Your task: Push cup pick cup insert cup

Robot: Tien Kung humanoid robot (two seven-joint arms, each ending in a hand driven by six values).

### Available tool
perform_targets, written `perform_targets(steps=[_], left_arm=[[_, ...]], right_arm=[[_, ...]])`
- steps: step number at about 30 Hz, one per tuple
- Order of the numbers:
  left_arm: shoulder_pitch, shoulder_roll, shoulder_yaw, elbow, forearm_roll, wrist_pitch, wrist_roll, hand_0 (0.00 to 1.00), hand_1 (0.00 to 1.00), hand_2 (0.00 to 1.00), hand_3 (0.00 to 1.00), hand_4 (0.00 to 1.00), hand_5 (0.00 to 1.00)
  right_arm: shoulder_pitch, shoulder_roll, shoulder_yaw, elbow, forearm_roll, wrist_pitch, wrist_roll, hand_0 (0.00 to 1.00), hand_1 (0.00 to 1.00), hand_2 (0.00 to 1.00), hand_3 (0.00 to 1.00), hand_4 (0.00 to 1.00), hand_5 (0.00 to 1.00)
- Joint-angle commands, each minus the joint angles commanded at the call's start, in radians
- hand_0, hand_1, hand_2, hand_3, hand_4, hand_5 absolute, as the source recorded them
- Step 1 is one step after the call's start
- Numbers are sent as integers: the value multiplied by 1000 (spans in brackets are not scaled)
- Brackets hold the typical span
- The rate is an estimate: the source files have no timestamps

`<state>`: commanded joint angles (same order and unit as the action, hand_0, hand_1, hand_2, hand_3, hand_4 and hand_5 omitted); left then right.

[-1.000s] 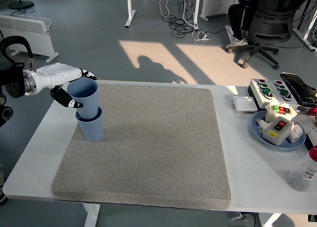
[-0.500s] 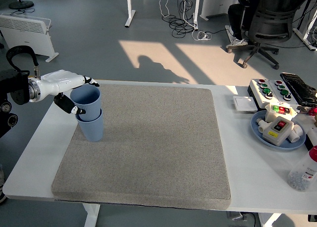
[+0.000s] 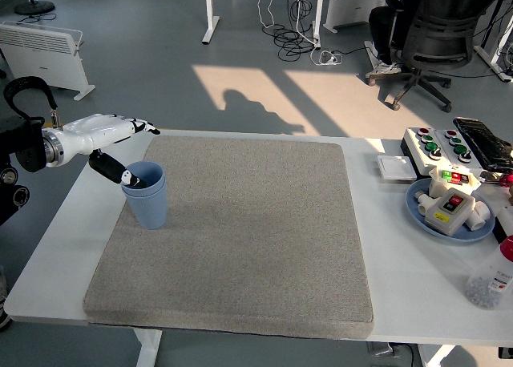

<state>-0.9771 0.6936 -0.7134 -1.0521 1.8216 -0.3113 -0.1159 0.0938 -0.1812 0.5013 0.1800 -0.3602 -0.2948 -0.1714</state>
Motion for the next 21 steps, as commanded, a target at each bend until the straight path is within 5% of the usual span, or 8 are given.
perform_targets(steps=[5,6,7,12,13,14,17,21], left_arm=[[13,1,-21,-9,-22,38,7,956,973,998,998,998,498],[19,1,-29,-15,-34,57,14,956,973,998,998,998,498],[27,0,-37,-23,-66,91,24,857,867,953,913,848,697],[79,-10,-112,-81,-245,211,46,857,867,953,913,848,697],[100,-15,-139,-103,-270,224,45,716,718,745,731,728,770],[112,-17,-157,-116,-284,229,45,716,718,745,731,728,770],[173,-38,-233,-162,-344,250,44,716,718,745,731,728,770],[285,-101,-374,-210,-467,291,64,671,687,708,713,663,796]], right_arm=[[2,0,4,0,-3,0,-1,691,610,634,550,106,412],[2,0,5,0,-3,0,-1,691,610,634,550,106,412],[2,-1,6,0,-4,0,-1,691,610,633,551,107,412],[4,0,11,0,-10,0,-1,691,610,633,551,107,412],[5,0,12,0,-9,0,0,691,610,633,550,106,411],[5,0,12,0,-8,-1,0,691,610,633,550,106,411],[7,0,12,0,-4,-1,3,691,610,633,550,106,411],[8,0,21,0,-13,-2,4,691,610,633,550,107,410]])
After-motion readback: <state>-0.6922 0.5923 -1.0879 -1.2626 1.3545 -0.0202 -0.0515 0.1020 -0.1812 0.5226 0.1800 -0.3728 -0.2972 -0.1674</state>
